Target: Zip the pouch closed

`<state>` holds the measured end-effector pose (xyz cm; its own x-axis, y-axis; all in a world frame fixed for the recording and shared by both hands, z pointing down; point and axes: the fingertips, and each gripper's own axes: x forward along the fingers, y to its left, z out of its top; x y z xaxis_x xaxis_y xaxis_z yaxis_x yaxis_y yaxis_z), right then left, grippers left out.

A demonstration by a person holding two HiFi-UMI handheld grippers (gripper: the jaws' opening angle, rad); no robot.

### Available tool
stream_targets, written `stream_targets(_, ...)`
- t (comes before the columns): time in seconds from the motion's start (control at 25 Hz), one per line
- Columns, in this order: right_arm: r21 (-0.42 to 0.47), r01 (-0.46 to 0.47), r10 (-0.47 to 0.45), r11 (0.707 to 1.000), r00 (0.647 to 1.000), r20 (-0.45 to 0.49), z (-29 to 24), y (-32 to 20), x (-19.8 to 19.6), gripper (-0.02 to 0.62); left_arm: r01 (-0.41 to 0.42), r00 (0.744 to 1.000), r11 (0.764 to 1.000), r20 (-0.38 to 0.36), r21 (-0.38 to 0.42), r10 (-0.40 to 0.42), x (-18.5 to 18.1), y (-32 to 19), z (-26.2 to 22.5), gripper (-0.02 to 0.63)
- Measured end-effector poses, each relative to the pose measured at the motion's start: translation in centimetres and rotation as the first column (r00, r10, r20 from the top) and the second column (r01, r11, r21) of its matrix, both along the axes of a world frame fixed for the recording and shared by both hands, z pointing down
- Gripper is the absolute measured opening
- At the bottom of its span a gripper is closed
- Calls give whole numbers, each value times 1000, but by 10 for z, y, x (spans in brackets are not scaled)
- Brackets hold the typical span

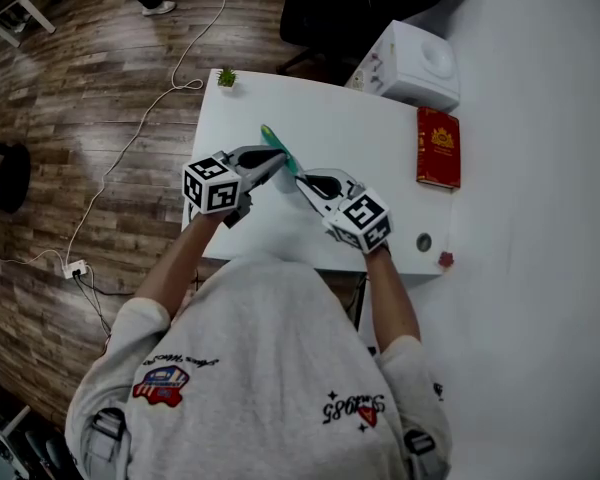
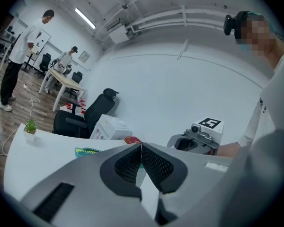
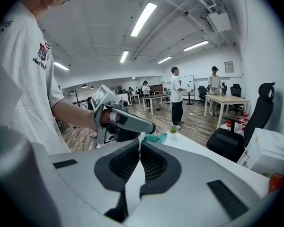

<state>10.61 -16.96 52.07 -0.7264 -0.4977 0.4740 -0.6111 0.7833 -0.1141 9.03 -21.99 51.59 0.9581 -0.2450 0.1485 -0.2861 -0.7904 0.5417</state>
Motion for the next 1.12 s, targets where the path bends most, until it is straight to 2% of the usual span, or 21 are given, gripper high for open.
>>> stream_targets(1.12, -20, 17, -17, 1000, 999, 28, 3, 4, 1, 11, 31, 994, 998, 103, 47, -36, -13, -14, 17, 6)
